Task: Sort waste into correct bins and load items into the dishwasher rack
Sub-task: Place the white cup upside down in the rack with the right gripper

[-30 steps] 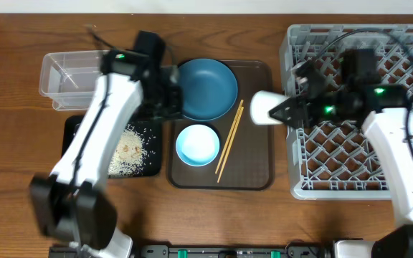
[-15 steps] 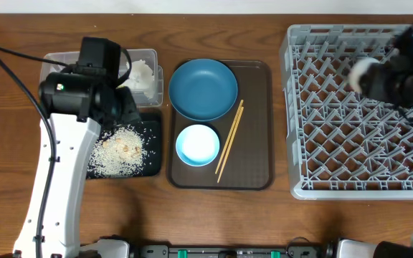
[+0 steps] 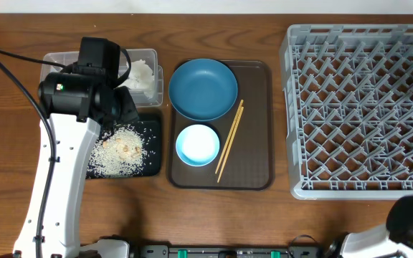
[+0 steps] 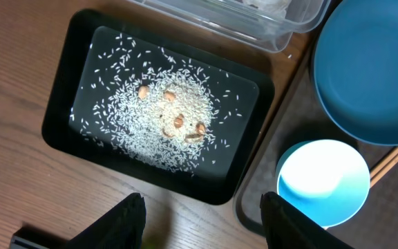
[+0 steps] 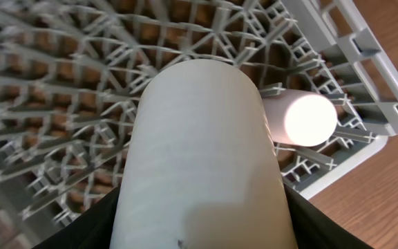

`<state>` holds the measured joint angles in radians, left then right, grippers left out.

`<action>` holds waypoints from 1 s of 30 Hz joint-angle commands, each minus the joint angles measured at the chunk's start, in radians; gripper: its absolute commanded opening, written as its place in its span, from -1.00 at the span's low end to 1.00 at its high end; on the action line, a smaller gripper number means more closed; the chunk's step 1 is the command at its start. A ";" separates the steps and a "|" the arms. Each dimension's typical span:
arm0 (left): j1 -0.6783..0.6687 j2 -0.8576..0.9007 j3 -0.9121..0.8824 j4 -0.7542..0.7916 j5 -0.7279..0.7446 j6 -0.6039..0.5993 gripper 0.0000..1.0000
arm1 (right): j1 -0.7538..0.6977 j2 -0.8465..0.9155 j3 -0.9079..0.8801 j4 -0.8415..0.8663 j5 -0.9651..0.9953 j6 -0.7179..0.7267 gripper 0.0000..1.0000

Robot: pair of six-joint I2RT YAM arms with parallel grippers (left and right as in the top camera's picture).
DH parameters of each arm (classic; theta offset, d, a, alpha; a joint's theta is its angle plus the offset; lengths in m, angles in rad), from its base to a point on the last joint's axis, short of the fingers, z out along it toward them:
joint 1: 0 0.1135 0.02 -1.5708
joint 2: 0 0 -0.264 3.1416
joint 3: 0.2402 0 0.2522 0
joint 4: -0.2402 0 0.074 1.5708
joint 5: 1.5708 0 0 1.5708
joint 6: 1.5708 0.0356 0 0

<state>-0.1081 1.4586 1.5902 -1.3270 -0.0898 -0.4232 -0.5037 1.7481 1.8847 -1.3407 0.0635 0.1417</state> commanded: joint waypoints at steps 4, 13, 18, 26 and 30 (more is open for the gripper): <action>0.000 0.003 0.000 -0.009 -0.023 -0.017 0.14 | -0.052 0.116 0.023 -0.019 0.034 0.023 -0.98; 0.000 0.003 0.000 -0.009 -0.023 -0.017 0.15 | -0.092 0.237 0.023 -0.029 0.037 0.045 -0.98; 0.000 0.003 0.000 -0.009 -0.023 -0.017 0.15 | -0.092 0.286 0.016 -0.040 0.038 0.045 -0.98; 0.000 0.003 0.000 -0.009 -0.023 -0.017 0.16 | -0.100 0.326 0.010 -0.048 0.049 0.045 -0.98; 0.000 0.003 0.000 -0.011 -0.023 -0.017 0.16 | -0.100 0.328 0.010 -0.047 0.043 0.045 -0.38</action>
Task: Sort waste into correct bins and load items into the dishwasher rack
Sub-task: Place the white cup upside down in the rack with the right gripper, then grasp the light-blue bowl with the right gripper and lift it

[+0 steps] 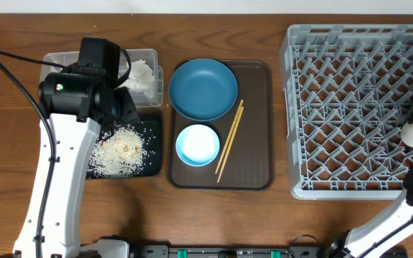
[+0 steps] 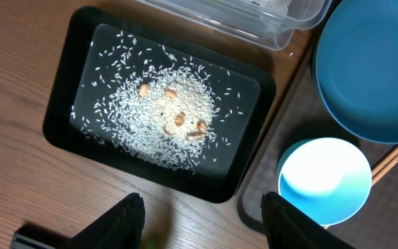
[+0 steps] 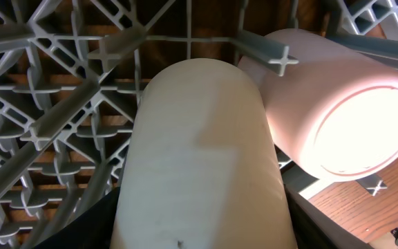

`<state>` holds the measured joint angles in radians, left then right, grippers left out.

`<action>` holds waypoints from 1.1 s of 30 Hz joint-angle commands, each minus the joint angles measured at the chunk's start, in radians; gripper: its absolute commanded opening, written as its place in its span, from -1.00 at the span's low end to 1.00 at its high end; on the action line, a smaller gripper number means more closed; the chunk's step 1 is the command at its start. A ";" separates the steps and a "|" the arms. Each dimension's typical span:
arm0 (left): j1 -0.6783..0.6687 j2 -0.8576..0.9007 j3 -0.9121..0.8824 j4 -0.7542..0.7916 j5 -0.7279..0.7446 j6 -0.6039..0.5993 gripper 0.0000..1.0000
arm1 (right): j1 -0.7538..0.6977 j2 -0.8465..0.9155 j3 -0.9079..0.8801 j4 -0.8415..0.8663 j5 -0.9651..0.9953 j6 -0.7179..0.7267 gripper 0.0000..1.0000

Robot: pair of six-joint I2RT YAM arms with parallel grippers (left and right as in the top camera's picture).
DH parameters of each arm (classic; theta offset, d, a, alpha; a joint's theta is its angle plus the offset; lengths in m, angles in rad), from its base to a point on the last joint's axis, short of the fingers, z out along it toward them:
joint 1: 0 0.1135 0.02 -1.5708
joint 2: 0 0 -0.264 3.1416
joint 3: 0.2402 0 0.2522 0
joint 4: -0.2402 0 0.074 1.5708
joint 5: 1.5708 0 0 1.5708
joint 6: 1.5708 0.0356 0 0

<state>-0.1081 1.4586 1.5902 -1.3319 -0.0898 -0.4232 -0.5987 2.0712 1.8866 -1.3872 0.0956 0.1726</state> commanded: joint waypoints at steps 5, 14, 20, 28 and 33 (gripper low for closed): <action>0.000 0.003 0.000 -0.007 -0.023 -0.017 0.23 | -0.005 0.005 0.008 -0.006 -0.029 0.014 0.72; 0.000 0.003 0.000 -0.009 -0.023 -0.017 0.39 | -0.004 0.005 0.008 -0.040 -0.124 -0.002 0.98; -0.001 0.004 -0.001 -0.024 -0.016 -0.016 0.51 | 0.010 -0.035 0.010 -0.041 -0.246 -0.040 0.97; -0.001 0.006 -0.052 0.002 0.093 -0.014 0.59 | 0.101 -0.219 0.010 0.003 -0.348 -0.077 0.94; -0.003 0.007 -0.114 0.047 0.154 0.010 0.59 | 0.240 -0.308 0.010 0.002 -0.348 -0.100 0.95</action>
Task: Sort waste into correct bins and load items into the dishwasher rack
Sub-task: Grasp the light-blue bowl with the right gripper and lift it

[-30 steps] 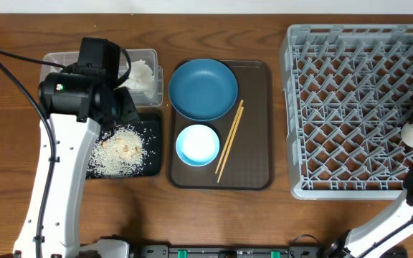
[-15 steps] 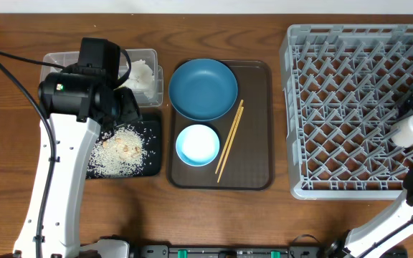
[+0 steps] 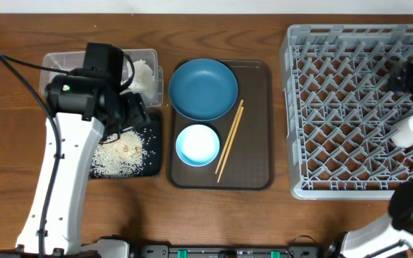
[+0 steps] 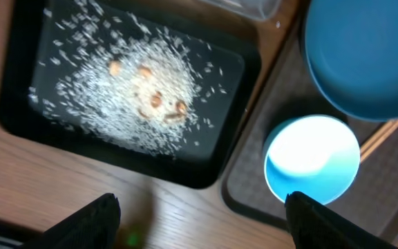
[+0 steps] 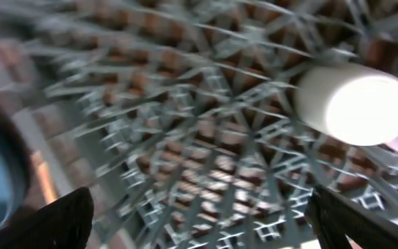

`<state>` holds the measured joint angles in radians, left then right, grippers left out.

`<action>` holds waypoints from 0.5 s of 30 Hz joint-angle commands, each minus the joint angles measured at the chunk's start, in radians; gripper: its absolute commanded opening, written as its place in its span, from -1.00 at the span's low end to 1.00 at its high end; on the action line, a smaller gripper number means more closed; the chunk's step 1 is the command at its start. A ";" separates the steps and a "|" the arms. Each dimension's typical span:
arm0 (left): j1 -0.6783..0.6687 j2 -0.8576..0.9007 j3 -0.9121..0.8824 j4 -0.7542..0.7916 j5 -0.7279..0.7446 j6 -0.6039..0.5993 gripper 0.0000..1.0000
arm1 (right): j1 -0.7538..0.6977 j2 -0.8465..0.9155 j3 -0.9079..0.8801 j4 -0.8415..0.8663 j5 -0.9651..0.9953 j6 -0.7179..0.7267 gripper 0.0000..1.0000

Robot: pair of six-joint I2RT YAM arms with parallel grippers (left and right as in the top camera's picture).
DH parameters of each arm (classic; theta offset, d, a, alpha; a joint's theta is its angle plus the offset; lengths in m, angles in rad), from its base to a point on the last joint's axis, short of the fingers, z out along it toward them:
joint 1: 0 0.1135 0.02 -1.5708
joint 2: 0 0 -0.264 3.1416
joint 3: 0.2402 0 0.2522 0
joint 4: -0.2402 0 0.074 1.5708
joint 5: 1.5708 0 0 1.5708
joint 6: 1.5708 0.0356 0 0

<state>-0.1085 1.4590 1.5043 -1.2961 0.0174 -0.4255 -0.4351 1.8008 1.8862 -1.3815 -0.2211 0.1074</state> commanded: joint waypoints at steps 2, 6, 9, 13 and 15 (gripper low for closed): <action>-0.002 0.006 -0.044 0.017 0.047 0.013 0.59 | 0.148 -0.051 0.010 -0.006 -0.031 -0.036 0.95; -0.002 0.006 -0.052 0.014 0.029 0.013 0.59 | 0.324 -0.050 0.010 -0.007 -0.030 -0.038 0.93; -0.002 0.006 -0.052 0.010 0.015 0.012 0.59 | 0.450 -0.041 0.008 0.006 -0.030 -0.037 0.92; -0.001 0.006 -0.052 0.001 -0.019 0.000 0.59 | 0.601 -0.013 0.004 0.031 -0.010 -0.013 0.89; -0.001 0.006 -0.052 -0.013 -0.068 -0.026 0.60 | 0.671 0.011 -0.002 0.037 0.005 0.005 0.88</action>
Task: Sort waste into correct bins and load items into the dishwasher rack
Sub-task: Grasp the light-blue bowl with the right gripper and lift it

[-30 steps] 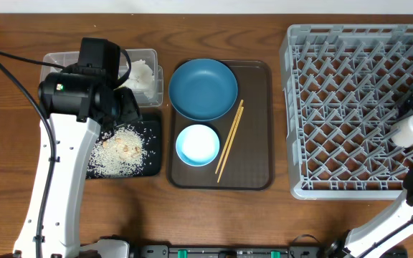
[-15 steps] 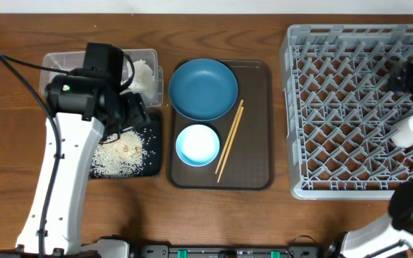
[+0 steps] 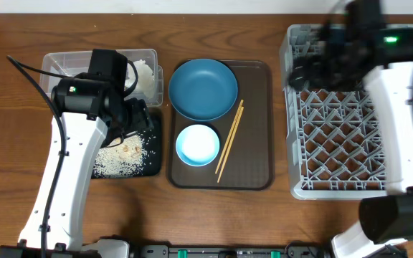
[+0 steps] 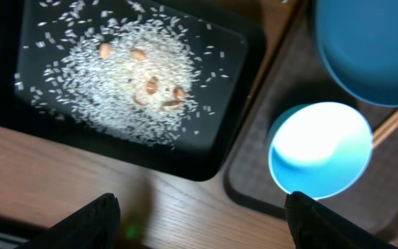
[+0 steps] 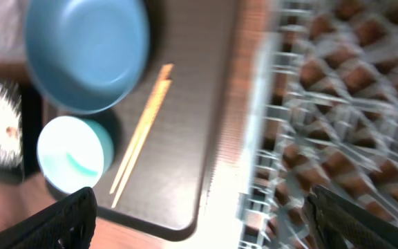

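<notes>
On the brown tray lie a blue plate, a small light-blue bowl and a pair of chopsticks. The grey dishwasher rack stands at the right. My left gripper hangs open over the table edge of the black tray of rice, with the bowl to its right. My right gripper is open and empty over the rack's left edge, blurred by motion, looking down on the plate and chopsticks. The right arm hides the rack's right side.
A clear plastic container with white waste stands behind the black tray, under my left arm. Rice and a few nuts lie spread in the black tray. Bare wooden table surrounds the trays.
My right gripper has moved from over the rack's right side to its left edge, beside the brown tray. The left gripper has shifted slightly and stays open.
My right gripper held a white cup above the rack near a pink cup. It was then lower, beside the pink cup. Then it was open and the white cup lay in the rack. The left gripper, over the black tray throughout, opened wider.
</notes>
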`<state>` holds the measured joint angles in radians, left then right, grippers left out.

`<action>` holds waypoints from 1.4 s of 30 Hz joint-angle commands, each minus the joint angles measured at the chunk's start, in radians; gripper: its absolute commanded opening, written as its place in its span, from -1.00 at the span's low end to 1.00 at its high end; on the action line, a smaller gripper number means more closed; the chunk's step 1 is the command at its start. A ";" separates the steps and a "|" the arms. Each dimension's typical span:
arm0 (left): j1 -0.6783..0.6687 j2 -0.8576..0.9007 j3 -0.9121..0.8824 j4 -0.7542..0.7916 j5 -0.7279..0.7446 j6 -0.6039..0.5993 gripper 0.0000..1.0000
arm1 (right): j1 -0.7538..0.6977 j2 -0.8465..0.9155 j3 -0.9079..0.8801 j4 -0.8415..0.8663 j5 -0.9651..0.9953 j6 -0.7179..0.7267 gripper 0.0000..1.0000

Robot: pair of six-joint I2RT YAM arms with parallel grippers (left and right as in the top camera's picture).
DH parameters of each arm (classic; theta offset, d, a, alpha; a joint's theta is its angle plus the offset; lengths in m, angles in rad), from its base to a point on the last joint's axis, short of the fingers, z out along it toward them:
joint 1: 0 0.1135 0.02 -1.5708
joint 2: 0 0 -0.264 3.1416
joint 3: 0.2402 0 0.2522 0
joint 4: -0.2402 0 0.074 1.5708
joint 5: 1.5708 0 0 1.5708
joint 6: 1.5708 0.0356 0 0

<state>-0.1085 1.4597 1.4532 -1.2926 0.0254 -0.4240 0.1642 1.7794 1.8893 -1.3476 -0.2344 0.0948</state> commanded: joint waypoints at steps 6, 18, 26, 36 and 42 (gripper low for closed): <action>0.054 0.005 -0.001 -0.059 -0.143 -0.087 0.59 | 0.236 0.130 -0.034 0.019 0.074 0.078 0.85; 0.278 0.003 -0.001 -0.099 -0.142 -0.078 0.60 | 0.449 0.354 -0.047 0.052 0.083 0.166 0.68; 0.293 0.003 -0.001 -0.098 -0.142 -0.078 0.60 | 0.505 0.472 -0.047 0.077 0.134 0.230 0.17; 0.293 0.003 -0.001 -0.099 -0.142 -0.079 0.60 | 0.505 0.497 -0.047 0.104 0.145 0.242 -0.97; 0.293 0.003 -0.001 -0.098 -0.142 -0.078 0.60 | 0.486 0.439 -0.045 0.076 0.168 0.241 -0.97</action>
<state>0.1799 1.4597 1.4532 -1.3869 -0.1047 -0.4976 0.6674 2.2692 1.8481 -1.2602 -0.1040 0.3286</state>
